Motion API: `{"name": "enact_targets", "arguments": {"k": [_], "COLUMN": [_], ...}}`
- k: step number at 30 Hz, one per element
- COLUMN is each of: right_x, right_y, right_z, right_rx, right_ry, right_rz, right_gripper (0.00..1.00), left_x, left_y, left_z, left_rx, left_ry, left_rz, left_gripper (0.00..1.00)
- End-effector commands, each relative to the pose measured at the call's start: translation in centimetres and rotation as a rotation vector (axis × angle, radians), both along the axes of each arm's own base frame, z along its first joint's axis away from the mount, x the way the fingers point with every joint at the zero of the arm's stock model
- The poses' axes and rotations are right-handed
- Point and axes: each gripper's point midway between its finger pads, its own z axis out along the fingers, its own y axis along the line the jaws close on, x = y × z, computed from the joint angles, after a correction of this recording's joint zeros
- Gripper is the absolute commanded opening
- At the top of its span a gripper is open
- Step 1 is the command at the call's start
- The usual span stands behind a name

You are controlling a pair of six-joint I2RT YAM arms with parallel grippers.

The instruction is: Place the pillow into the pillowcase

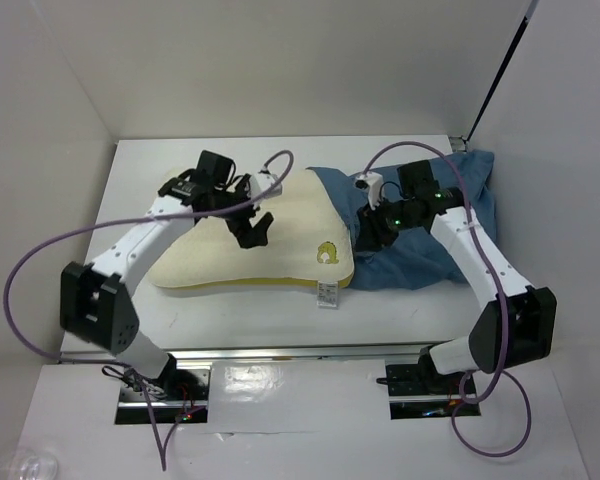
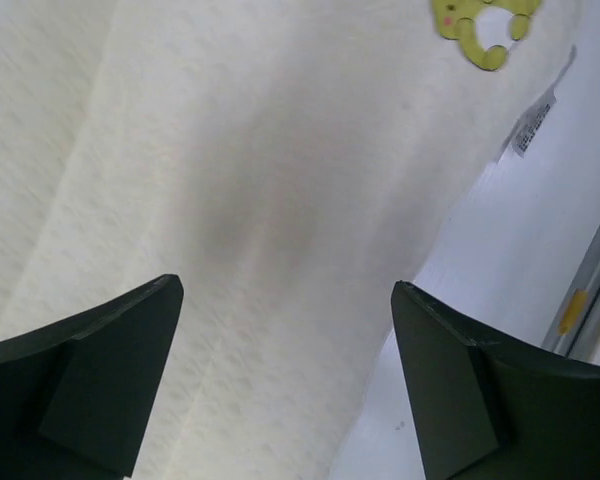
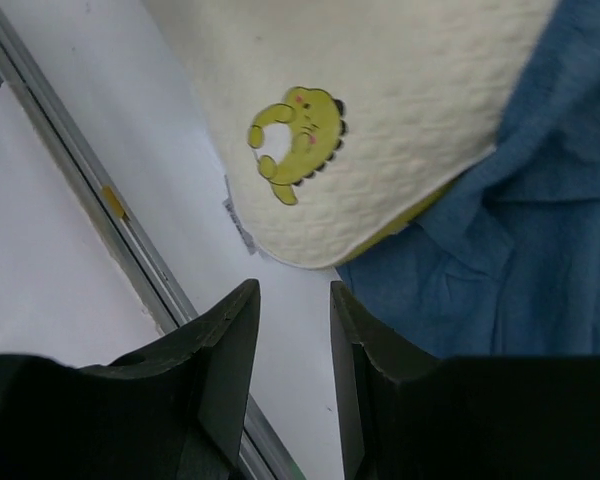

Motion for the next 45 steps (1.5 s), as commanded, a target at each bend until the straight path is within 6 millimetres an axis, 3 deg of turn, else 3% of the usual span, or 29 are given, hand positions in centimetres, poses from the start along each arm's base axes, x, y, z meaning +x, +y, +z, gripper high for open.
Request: {"name": "enact_targets", "arguments": {"k": [1, 3, 4, 5, 6, 7, 8, 9, 10, 12, 15, 21, 25, 40, 45], "right_x": [1.7, 2.2, 2.5, 2.8, 3.0, 3.3, 3.3, 3.5, 3.7, 3.7, 3.2, 2.4, 2.2, 1.6, 1.6], "right_y": [-1.7, -2.6, -3.0, -3.0, -4.1, -4.5, -5.0, -5.2, -5.9, -5.8, -5.6, -5.5, -5.5, -5.5, -5.5], "right_z": [0.5, 0.4, 0.2, 0.6, 0.3, 0.6, 0.5, 0.5, 0.5, 0.6, 1.0, 1.6, 1.6, 1.1, 1.1], "right_rx": [0.032, 0.074, 0.085, 0.12, 0.142, 0.164, 0.181, 0.206, 0.212, 0.221, 0.237, 0.243, 0.24, 0.236, 0.234], "right_ry": [0.002, 0.053, 0.08, 0.09, 0.132, 0.149, 0.168, 0.19, 0.196, 0.197, 0.204, 0.193, 0.186, 0.2, 0.193], "right_rz": [-0.098, -0.152, -0.174, -0.174, -0.218, -0.24, -0.255, -0.268, -0.3, -0.295, -0.299, -0.287, -0.281, -0.278, -0.272], "right_gripper": [0.42, 0.42, 0.42, 0.42, 0.42, 0.42, 0.42, 0.42, 0.42, 0.42, 0.42, 0.42, 0.42, 0.42, 0.42], "left_x": [-3.3, -4.4, -5.7, -5.5, -5.7, -7.1, -7.1, -6.9, -7.8, -8.1, -8.1, -4.5, -3.7, -7.2, -6.2], "left_y": [0.7, 0.9, 1.2, 1.4, 1.5, 1.3, 1.6, 1.3, 0.9, 0.5, -0.7, -3.3, -4.6, -8.4, -8.4], "left_z": [1.5, 1.4, -0.3, 0.8, 0.6, -1.1, -1.4, -0.2, -1.4, -1.4, -2.2, -2.3, -3.2, -7.2, -9.0], "left_rx": [0.083, 0.117, 0.144, 0.158, 0.183, 0.206, 0.23, 0.214, 0.215, 0.217, 0.183, 0.101, 0.08, 0.066, 0.122], "left_ry": [-0.186, -0.264, -0.258, -0.361, -0.418, -0.421, -0.46, -0.543, -0.546, -0.565, -0.557, -0.558, -0.518, -0.437, -0.486], "left_rz": [-0.149, -0.221, -0.249, -0.246, -0.284, -0.322, -0.32, -0.319, -0.351, -0.371, -0.373, -0.257, -0.278, -0.426, -0.377], "left_gripper": [1.0, 1.0, 1.0, 1.0, 1.0, 1.0, 1.0, 1.0, 1.0, 1.0, 1.0, 1.0, 1.0, 1.0, 1.0]}}
